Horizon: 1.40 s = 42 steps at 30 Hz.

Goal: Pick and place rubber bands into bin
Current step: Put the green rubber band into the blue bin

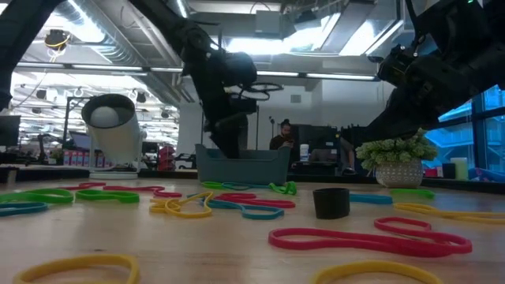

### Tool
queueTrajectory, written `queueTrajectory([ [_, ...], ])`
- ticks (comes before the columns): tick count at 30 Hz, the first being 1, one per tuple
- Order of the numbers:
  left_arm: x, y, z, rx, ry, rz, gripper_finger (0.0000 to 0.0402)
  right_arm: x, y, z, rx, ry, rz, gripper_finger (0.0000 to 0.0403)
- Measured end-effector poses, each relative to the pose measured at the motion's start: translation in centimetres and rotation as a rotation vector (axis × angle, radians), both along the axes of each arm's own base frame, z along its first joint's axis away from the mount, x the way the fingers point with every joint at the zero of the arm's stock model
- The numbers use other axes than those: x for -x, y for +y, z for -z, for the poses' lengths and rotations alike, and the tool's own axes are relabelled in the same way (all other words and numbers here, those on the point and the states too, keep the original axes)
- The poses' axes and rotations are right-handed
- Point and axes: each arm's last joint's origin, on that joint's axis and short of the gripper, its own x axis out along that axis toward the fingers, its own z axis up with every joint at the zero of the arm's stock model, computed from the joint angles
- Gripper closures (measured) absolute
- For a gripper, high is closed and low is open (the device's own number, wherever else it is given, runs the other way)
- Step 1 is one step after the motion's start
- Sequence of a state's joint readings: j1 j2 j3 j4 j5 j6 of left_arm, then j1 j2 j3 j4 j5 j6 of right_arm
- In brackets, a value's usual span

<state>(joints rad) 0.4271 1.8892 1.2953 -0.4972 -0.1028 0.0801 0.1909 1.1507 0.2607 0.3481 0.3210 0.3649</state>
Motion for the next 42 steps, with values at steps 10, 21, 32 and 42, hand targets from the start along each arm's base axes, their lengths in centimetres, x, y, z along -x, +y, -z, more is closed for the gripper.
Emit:
queueTrajectory([
  [10,2.5,-3.5,-6.7,0.109,-0.166,0.026,0.029,0.0,0.0,0.0,-0.013,-0.001,0.008,0.0396],
  [21,10.5,-12.6,-8.5,0.038,-0.37,0.036,0.0394,0.1,0.0,0.3,-0.028,0.019,0.013,0.0396],
  [32,16.4,-16.8,-3.8,0.004,-0.423,0.023,0.0399,-1.8,3.3,-3.7,-0.095,0.232,-0.083,0.0401],
  [42,17.5,-17.1,-1.4,-0.018,-0.372,0.036,0.0399,-1.3,12.0,-7.0,-0.165,0.561,-0.155,0.0402],
])
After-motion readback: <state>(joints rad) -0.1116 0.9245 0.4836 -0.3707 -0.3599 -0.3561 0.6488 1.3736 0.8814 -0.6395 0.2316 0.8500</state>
